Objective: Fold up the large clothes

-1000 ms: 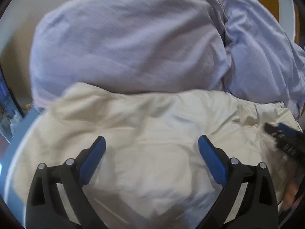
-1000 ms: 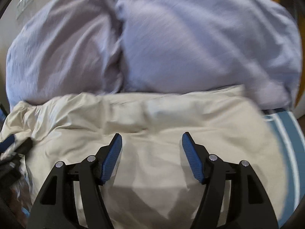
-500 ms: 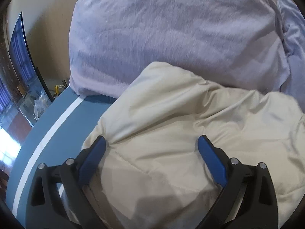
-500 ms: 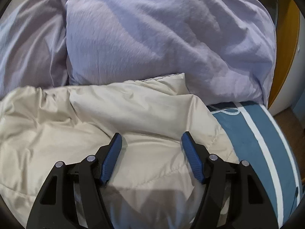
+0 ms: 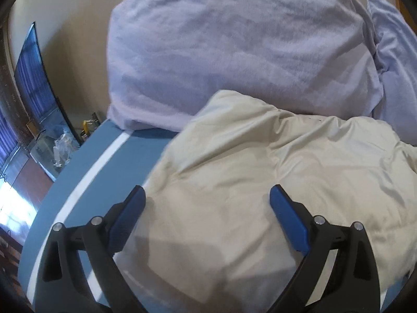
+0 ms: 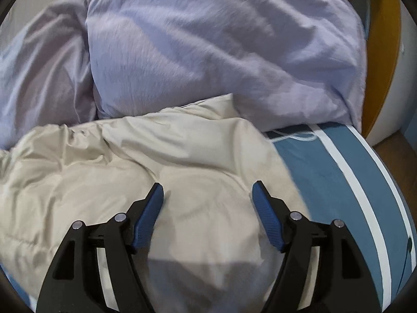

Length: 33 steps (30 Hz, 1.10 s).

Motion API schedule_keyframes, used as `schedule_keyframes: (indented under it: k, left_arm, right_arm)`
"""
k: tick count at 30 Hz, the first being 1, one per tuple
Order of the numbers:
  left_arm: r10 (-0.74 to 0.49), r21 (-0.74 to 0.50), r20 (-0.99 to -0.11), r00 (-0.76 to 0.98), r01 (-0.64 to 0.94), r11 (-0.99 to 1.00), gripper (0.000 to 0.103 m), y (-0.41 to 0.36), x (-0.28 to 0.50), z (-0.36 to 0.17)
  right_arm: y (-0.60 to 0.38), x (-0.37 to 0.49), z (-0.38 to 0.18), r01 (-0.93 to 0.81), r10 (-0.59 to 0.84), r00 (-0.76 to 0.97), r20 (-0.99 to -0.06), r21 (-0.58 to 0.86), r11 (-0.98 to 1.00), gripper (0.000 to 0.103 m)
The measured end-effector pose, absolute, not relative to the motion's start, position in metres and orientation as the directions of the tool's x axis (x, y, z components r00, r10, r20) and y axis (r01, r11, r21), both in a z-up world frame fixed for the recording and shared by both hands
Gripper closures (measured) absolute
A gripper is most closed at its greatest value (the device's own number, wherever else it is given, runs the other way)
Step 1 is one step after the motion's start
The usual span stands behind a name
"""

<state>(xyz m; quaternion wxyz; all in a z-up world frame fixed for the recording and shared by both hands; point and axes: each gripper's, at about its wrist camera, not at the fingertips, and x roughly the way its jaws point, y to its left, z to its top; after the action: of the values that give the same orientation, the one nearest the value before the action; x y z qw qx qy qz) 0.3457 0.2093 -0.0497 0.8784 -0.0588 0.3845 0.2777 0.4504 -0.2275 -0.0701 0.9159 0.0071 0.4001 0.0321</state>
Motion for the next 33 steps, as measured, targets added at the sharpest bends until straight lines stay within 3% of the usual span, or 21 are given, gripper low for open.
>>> schedule_keyframes:
  k: [11,23,28,33]
  left_arm:
    - [0.288,-0.100,-0.811,0.510,-0.605,0.790,0.007,0.247,0.275,-0.061]
    - [0.169,-0.228,-0.835,0.523,-0.611,0.758,0.008,0.236,0.279,-0.082]
    - [0.073,-0.372,-0.812,0.579,-0.610,0.699,0.027,0.246,0.281,-0.091]
    - [0.063,-0.429,-0.779,0.623,-0.605,0.671,0.050,0.248,0.276,-0.088]
  right_arm:
    - [-0.297,0.408,-0.069,0.098,0.135,0.562,-0.816,0.227,0.969,0.025]
    - [-0.316,0.403,-0.097,0.143,0.287,0.499,-0.818,0.404,0.903,0.026]
    - [-0.320,0.405,-0.104,0.129,0.363,0.518,-0.774,0.491,0.862,0.039]
    - [-0.312,0.400,-0.097,0.082,0.351,0.565,-0.747,0.474,0.876,0.057]
